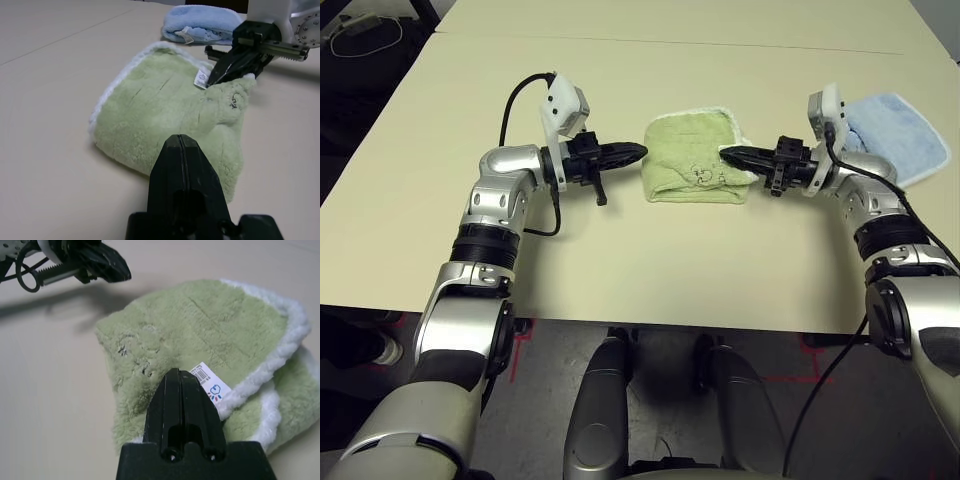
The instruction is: Fold the towel and set it aside.
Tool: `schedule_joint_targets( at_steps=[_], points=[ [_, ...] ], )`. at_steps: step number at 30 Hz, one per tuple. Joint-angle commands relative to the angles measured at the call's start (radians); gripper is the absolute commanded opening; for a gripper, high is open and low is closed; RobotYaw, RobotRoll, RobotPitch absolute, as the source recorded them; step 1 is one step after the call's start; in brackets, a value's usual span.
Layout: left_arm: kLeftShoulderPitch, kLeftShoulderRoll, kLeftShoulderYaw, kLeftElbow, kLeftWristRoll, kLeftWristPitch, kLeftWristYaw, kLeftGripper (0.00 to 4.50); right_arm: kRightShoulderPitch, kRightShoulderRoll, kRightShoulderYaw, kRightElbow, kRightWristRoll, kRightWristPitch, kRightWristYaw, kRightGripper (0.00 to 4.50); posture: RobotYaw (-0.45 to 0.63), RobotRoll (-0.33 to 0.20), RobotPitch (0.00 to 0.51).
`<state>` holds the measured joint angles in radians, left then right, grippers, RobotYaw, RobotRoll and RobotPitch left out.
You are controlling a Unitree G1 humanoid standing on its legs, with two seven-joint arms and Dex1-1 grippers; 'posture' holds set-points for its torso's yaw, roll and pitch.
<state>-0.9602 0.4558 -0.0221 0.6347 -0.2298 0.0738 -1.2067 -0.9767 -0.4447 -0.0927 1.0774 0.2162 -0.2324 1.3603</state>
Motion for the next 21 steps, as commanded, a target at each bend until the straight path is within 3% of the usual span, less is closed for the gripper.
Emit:
schedule_joint_targets(
  at_steps=[1, 12, 21],
  points=[
    [0.016, 0.011, -0.017, -0.034, 0.007, 0.019, -0.015, 0.02, 0.052, -0.020, -0.009, 0.034, -0.009, -0.009, 0.007, 0.00, 0.12, 0.000, 0.255],
    [-0.013, -0.015, -0.009, -0.056, -0.013, 0.046, -0.014, 0.02, 0.016, 0.002, -0.021, 0.048, 0.000, -0.005, -0.030, 0.00, 0.12, 0.000, 0.252],
    [-0.072, -0.164, -0.033, -0.012, -0.004, 0.020, 0.017, 0.02, 0.001, 0.016, -0.026, 0.027, 0.005, 0.008, -0.028, 0.00, 0.11, 0.000, 0.251]
  ],
)
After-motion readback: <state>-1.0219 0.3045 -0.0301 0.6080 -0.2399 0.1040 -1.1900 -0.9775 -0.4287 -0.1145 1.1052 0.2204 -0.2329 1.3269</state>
